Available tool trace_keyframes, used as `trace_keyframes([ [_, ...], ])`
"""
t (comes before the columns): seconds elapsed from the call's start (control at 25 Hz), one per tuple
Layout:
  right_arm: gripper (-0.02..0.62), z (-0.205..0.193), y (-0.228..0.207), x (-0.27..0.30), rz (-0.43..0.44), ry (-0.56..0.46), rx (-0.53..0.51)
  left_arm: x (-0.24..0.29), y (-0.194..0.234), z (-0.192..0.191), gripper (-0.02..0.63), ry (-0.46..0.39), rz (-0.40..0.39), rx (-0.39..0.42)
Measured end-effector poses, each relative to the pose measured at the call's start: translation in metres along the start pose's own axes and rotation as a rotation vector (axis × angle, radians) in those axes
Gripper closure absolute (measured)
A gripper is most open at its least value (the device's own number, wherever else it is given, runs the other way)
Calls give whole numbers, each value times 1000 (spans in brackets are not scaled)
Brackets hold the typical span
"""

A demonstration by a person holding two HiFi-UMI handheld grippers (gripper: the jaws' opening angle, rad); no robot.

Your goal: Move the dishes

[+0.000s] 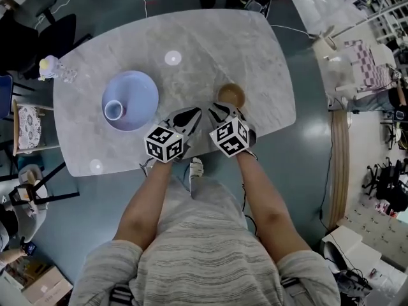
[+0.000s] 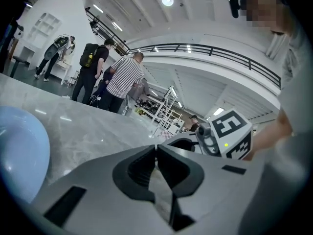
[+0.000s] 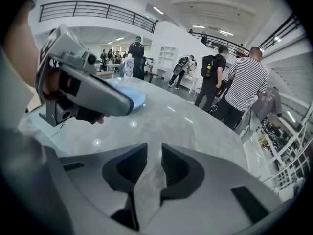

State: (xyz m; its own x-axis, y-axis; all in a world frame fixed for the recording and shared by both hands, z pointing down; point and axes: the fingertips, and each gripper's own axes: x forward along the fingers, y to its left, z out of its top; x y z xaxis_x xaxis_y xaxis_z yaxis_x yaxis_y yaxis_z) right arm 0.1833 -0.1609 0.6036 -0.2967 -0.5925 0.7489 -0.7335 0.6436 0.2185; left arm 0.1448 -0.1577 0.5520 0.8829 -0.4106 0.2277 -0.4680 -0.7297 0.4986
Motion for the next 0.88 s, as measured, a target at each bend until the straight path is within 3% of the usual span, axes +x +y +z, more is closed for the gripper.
trace_keyframes([
  [0.56,491,-70,-23,29,28,235,-268,34,-4,-24,577,63,-3,-29],
  [0.88,518,-85,-20,40,41,304,-308,24,1,-22,578,56,10,-30],
])
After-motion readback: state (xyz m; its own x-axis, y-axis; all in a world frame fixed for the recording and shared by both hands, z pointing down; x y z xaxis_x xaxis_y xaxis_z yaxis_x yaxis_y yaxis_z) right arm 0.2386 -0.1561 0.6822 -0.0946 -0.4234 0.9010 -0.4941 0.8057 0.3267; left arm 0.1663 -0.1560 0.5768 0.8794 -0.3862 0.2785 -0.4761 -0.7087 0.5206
